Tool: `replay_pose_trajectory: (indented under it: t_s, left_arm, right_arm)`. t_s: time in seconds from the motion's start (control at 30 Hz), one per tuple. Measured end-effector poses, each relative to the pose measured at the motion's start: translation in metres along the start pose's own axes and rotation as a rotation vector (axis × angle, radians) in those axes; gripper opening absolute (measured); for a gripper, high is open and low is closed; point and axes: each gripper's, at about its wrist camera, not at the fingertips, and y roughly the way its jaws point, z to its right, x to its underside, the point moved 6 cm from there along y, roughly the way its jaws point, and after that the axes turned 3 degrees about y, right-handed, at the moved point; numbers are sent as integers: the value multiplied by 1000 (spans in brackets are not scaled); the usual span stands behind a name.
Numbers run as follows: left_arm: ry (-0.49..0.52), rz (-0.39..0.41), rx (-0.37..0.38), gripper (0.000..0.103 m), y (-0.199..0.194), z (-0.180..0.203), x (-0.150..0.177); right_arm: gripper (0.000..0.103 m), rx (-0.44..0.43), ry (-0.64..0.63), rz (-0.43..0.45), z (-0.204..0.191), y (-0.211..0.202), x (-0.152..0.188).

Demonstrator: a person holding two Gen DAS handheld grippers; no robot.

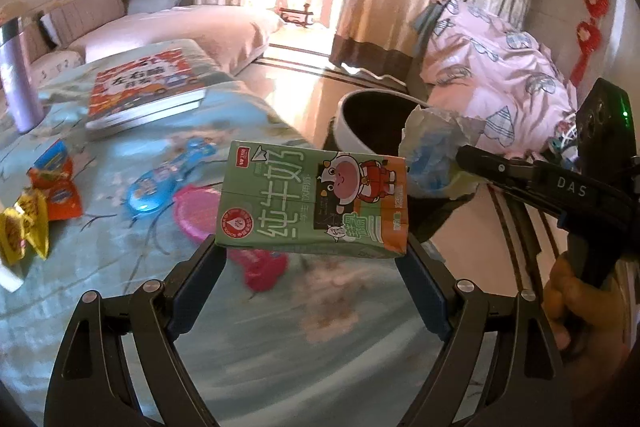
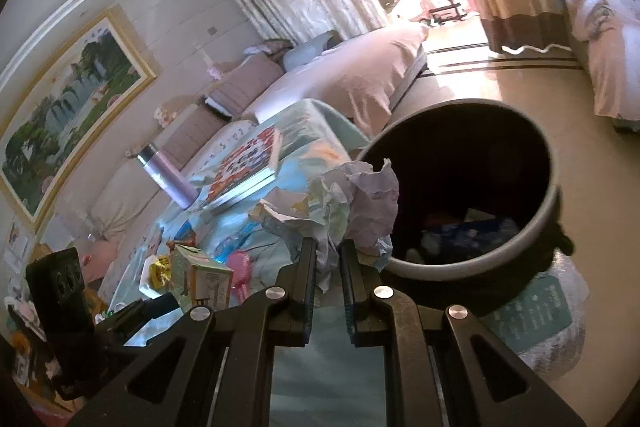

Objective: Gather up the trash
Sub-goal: 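Carry the milk carton in the left tool while the right tool carries the crumpled paper to the bin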

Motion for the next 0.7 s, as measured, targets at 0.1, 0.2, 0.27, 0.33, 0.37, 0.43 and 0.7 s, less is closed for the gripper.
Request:
replay_pose_trajectory:
  t_s: [0.1,0.2,0.27,0.33,0.37,0.43,0.7]
  left_arm:
    - [19,-3,9,88,4,9,-4]
    - [40,-4,18,88,9,20,-10]
    - [55,-6,27,88,13,29,-15]
    - [72,-9,34,88,18,36,-20]
    - [81,-9,35,88,20,39,-23]
    - [97,-8,40,88,24,46,-30]
    - [139,-20,49,88,45,65,-53]
  right_arm:
    - [12,15,15,14,11,-8,-3]
    - [12,27,20,27,19,-14,-6]
    - [12,39,25,34,25,-16,-10]
    - [12,45,30,38,31,-19,-11]
    - [12,50,32,40,34,-19,-12]
    - [12,58,39,43,39,-19,-15]
    - [12,80,51,52,57,-18,-28]
